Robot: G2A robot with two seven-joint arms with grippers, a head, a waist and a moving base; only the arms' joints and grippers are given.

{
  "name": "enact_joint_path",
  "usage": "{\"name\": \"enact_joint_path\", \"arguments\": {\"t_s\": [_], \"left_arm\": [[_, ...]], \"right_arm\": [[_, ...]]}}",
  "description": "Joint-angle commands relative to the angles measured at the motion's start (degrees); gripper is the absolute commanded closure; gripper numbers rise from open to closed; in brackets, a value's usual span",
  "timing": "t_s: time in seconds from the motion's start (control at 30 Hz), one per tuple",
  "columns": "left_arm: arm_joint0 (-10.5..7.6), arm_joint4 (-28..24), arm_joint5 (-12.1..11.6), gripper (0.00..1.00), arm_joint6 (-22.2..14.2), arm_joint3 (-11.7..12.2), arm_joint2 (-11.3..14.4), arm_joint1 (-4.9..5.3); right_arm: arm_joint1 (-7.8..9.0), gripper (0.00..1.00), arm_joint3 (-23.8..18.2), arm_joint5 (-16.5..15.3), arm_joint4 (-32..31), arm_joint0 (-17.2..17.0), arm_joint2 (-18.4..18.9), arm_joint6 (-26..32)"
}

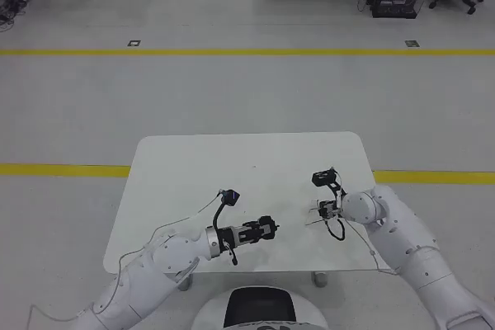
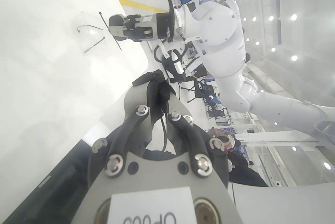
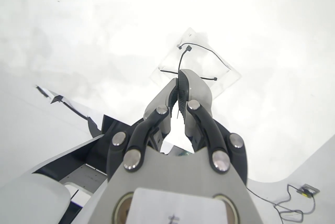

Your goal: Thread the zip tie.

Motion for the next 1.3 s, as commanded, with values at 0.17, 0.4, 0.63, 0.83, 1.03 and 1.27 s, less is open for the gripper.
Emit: {"name": "enact_joint_path", "arguments": {"t_s": [0.17, 0.4, 0.63, 0.83, 1.03, 1.27], "left_arm": [[0.00, 0.0, 0.0, 1.00, 0.0, 0.0, 0.0, 0.00], [0.00, 0.0, 0.0, 1.00, 0.0, 0.0, 0.0, 0.00], [0.00, 0.0, 0.0, 1.00, 0.0, 0.0, 0.0, 0.00], [0.00, 0.0, 0.0, 1.00, 0.0, 0.0, 0.0, 0.00], [0.00, 0.0, 0.0, 1.00, 0.0, 0.0, 0.0, 0.00], [0.00, 0.0, 0.0, 1.00, 0.0, 0.0, 0.0, 0.00]], "right_arm": [[1.28, 1.00, -3.5, -5.5, 8.4, -4.9, 7.0, -2.6], [1.28, 1.00, -3.5, -5.5, 8.4, -4.9, 7.0, -2.6], [1.28, 1.00, -3.4, -5.4, 8.2, -5.0, 7.0, -3.1], [1.58, 1.00, -8.4, -7.2, 9.7, -11.3, 10.0, -15.9], [2.04, 1.00, -15.9, -11.0, 9.7, -21.5, 14.1, -31.6], [1.84, 1.00, -18.5, -18.2, 10.6, -30.4, 16.4, -49.7]]}}
